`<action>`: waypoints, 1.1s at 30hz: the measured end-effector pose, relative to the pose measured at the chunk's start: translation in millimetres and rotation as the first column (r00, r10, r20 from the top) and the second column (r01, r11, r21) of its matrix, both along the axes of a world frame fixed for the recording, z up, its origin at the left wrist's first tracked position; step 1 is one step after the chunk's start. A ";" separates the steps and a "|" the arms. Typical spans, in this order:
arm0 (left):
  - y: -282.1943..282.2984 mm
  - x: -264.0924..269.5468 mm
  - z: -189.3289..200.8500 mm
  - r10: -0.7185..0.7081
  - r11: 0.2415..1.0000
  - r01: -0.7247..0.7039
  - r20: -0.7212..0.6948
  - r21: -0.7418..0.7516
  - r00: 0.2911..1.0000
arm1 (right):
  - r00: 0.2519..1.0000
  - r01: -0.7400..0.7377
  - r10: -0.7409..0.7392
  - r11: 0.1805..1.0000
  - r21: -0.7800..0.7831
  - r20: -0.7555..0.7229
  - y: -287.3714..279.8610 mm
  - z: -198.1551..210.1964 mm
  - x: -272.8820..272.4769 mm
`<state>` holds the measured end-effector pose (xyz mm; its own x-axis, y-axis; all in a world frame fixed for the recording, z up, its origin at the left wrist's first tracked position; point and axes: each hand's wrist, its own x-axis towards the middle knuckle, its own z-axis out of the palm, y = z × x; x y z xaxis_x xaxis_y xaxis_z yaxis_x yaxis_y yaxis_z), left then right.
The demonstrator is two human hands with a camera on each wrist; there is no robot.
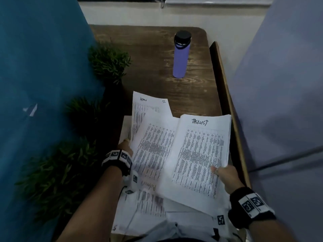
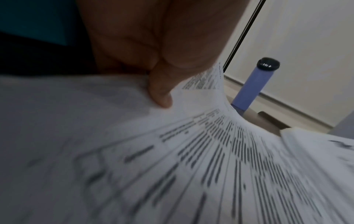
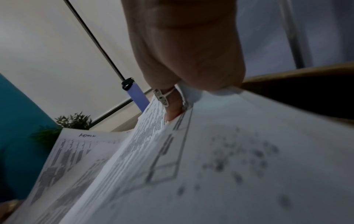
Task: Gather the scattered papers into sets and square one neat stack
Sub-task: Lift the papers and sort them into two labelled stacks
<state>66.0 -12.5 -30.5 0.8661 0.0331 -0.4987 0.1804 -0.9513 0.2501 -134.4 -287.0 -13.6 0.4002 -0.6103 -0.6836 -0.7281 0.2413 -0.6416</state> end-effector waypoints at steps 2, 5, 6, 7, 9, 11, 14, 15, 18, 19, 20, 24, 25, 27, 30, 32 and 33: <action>-3.1 -4.9 -5.9 -0.042 0.998 0.038 -0.063 -0.058 0.997 | 0.997 -0.064 0.065 0.997 0.036 -0.031 7.2 1.0 1.0; -8.8 -20.5 -13.3 -0.121 0.976 0.077 -0.211 -0.206 0.970 | 0.996 -0.085 0.087 0.994 0.075 -0.019 20.4 10.0 2.5; -8.4 -25.4 -16.8 -0.133 0.967 0.073 -0.234 -0.246 0.963 | 0.995 -0.095 0.096 0.992 0.083 -0.007 21.6 9.6 2.5; -6.7 -29.3 -20.9 -0.131 0.958 0.064 -0.230 -0.280 0.964 | 0.993 -0.117 0.118 0.988 0.100 -0.004 20.9 8.4 1.7; -1.6 -34.6 -25.3 -0.048 0.941 -0.004 -0.144 -0.339 0.988 | 0.995 -0.104 0.104 0.989 0.105 0.003 17.9 4.4 -1.6; 5.5 -39.3 -24.2 0.083 0.927 -0.075 0.005 -0.368 0.997 | 0.995 -0.086 0.082 0.994 0.061 0.063 9.6 4.3 -8.1; 14.2 -44.7 -20.4 0.108 0.969 -0.069 0.157 -0.239 0.982 | 0.995 0.005 -0.013 0.997 0.081 0.101 -6.3 4.6 -19.0; 16.1 -45.8 -20.8 0.156 0.966 -0.114 0.172 -0.230 0.973 | 0.995 0.032 -0.038 0.997 0.064 0.092 -8.8 5.9 -22.7; 15.8 -46.0 -22.4 0.380 0.879 -0.328 0.092 -0.346 0.921 | 0.996 0.049 -0.055 0.995 0.089 0.075 -13.9 -2.4 -23.7; 15.5 -44.0 -24.9 0.406 0.858 -0.349 0.084 -0.377 0.910 | 0.998 0.055 -0.058 0.994 0.099 0.027 -11.4 -0.9 -21.6; 14.4 -42.6 -25.3 0.407 0.855 -0.352 0.071 -0.381 0.911 | 0.998 0.067 -0.068 0.994 0.085 0.012 -9.6 0.6 -19.5; 11.6 -45.2 -21.5 0.222 0.940 -0.222 -0.029 -0.258 0.975 | 0.948 -0.293 0.298 0.954 0.059 -0.112 0.9 10.2 -20.0; 10.7 -46.7 -21.3 0.157 0.961 -0.165 -0.055 -0.223 0.986 | 0.968 -0.196 0.212 0.973 0.121 -0.135 -0.1 6.4 -17.1; 8.2 -47.8 -20.6 0.022 0.983 -0.040 -0.099 -0.181 0.995 | 0.972 -0.202 0.216 0.968 0.148 -0.091 2.6 4.3 -14.6; 9.9 -43.9 -18.1 -0.037 0.983 0.007 -0.159 -0.185 0.987 | 0.978 -0.187 0.198 0.971 0.151 -0.060 -4.4 4.8 -13.9; 13.3 -39.2 -16.2 -0.031 0.976 -0.015 -0.208 -0.217 0.978 | 0.988 -0.151 0.146 0.979 0.138 0.044 -10.6 6.9 -15.8; 13.6 -37.1 -16.8 -0.038 0.964 -0.022 -0.219 -0.265 0.975 | 0.989 -0.139 0.128 0.979 0.149 0.079 -11.2 8.5 -15.2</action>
